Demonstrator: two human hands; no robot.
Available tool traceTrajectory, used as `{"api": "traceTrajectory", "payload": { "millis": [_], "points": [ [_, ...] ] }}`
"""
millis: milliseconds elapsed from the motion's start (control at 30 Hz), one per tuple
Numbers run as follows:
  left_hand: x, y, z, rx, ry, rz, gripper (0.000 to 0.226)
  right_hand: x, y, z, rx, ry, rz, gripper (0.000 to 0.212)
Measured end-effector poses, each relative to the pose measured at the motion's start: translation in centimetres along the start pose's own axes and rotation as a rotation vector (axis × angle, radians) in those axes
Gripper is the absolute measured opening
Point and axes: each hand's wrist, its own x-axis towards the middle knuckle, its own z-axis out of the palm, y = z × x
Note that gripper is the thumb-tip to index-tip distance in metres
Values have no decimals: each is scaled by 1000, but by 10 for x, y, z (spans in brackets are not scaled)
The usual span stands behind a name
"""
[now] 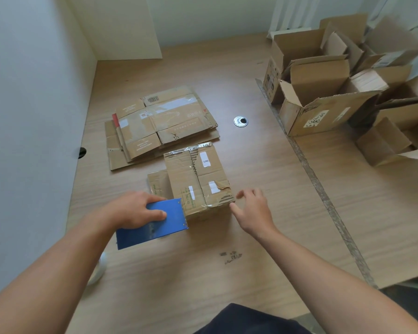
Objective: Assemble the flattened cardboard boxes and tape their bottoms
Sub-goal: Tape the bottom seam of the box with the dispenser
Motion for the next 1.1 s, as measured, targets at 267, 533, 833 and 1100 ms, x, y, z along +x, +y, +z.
{"api": "traceTrajectory", "payload": {
  "millis": [267,533,833,1100],
  "points": [
    [-7,-3,8,-119,23,38,42,12,-26,20,-572,-91,-838,65],
    [-15,-15,20,-227,58,60,54,18,-26,34,-617,88,-881,59],
    [-42,-53,29,-318,83,103,41,20,-26,33,-652,-12,-822,57],
    [-38,-60,39,-173,220,-45,57,18,-29,36,-657,-24,-779,57]
  ]
}}
